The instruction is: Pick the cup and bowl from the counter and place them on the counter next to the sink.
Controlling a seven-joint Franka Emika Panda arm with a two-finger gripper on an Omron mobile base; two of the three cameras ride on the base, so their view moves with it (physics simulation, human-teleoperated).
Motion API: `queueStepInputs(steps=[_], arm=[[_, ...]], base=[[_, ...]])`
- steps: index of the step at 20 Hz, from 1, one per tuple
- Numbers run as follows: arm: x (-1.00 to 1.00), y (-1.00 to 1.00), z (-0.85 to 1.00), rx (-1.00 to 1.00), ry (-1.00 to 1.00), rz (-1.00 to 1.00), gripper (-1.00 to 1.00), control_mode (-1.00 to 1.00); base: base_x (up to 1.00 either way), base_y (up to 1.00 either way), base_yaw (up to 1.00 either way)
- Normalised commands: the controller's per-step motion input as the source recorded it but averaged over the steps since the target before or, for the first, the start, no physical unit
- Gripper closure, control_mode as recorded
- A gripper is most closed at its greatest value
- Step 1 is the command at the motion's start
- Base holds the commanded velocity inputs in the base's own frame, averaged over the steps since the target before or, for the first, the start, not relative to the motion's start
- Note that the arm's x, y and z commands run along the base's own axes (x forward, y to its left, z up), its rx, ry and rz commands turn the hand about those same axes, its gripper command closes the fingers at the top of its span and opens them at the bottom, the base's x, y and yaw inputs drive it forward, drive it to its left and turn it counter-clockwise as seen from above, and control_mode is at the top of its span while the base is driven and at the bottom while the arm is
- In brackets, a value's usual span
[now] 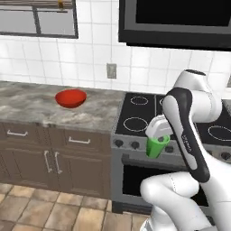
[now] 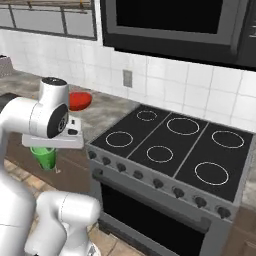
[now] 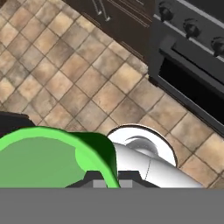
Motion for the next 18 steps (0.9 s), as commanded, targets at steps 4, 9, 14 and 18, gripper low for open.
queueStepInputs(steps=[4,9,14,18], arm=[[0.0,0.0,0.0,0.0,0.0,0.0,1.0,1.0],[0.0,0.0,0.0,0.0,0.0,0.0,1.0,1.0],[0.0,0.0,0.0,0.0,0.0,0.0,1.0,1.0],[0.0,0.0,0.0,0.0,0.0,0.0,1.0,1.0]], base=[[0.43,0.14,0.9],[0.59,0.01,0.89],[0.45,-0.22,0.87],[0.26,-0.28,0.92]])
